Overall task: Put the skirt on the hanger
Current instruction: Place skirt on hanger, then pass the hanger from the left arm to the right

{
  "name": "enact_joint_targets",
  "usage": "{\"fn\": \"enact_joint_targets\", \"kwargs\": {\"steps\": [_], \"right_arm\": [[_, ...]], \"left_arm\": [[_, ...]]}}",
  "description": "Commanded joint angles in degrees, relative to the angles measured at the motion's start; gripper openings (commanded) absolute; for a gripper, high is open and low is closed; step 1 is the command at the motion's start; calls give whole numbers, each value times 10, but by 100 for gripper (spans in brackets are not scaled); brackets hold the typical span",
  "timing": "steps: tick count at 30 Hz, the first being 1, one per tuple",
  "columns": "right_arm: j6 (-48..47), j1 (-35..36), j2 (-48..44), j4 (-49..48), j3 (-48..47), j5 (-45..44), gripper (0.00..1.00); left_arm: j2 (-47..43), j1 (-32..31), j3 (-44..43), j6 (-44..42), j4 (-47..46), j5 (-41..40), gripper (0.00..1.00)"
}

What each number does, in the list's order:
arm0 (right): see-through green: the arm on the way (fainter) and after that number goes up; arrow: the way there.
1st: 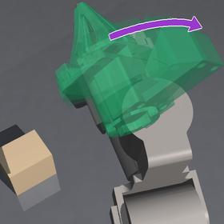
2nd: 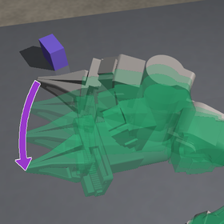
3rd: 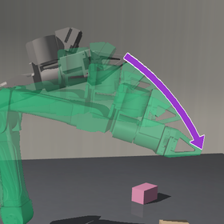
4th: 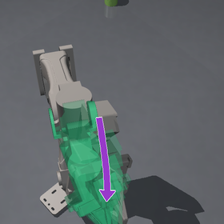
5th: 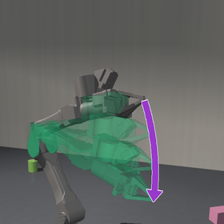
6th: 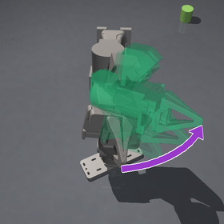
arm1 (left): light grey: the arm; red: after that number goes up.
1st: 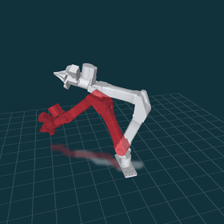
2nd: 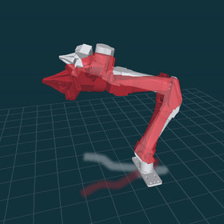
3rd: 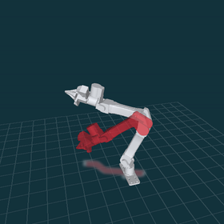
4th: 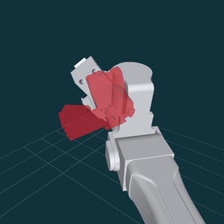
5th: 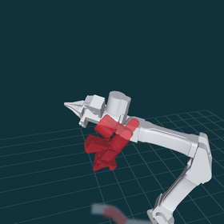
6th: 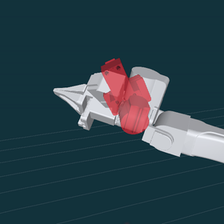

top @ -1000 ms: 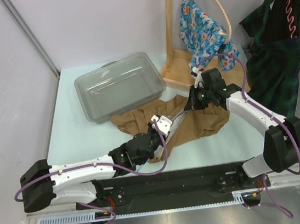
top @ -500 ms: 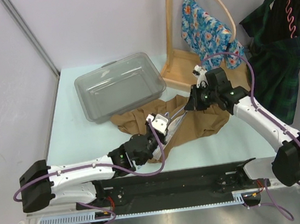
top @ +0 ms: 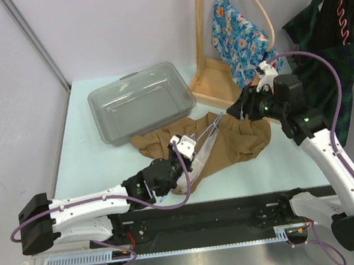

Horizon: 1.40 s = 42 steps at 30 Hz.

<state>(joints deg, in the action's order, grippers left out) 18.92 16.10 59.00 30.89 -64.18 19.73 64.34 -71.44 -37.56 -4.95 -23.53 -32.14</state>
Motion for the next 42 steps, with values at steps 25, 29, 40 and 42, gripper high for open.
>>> {"fn": "enact_joint_targets", "kwargs": {"steps": [25,29,40,42], "right_arm": [[-233,37,-93,-7,-118,276,93],[-293,48,-44,99,-206,308,91],[-401,156,13,288,-319,285,90],[-404,174,10,293,-311,285,91]], "left_arm": [[-132,23,-313,-43,379,379,0],[-92,27,-409,-42,432,415,0],[-50,31,-464,9,452,506,0],[-51,31,-462,16,445,511,0]]}}
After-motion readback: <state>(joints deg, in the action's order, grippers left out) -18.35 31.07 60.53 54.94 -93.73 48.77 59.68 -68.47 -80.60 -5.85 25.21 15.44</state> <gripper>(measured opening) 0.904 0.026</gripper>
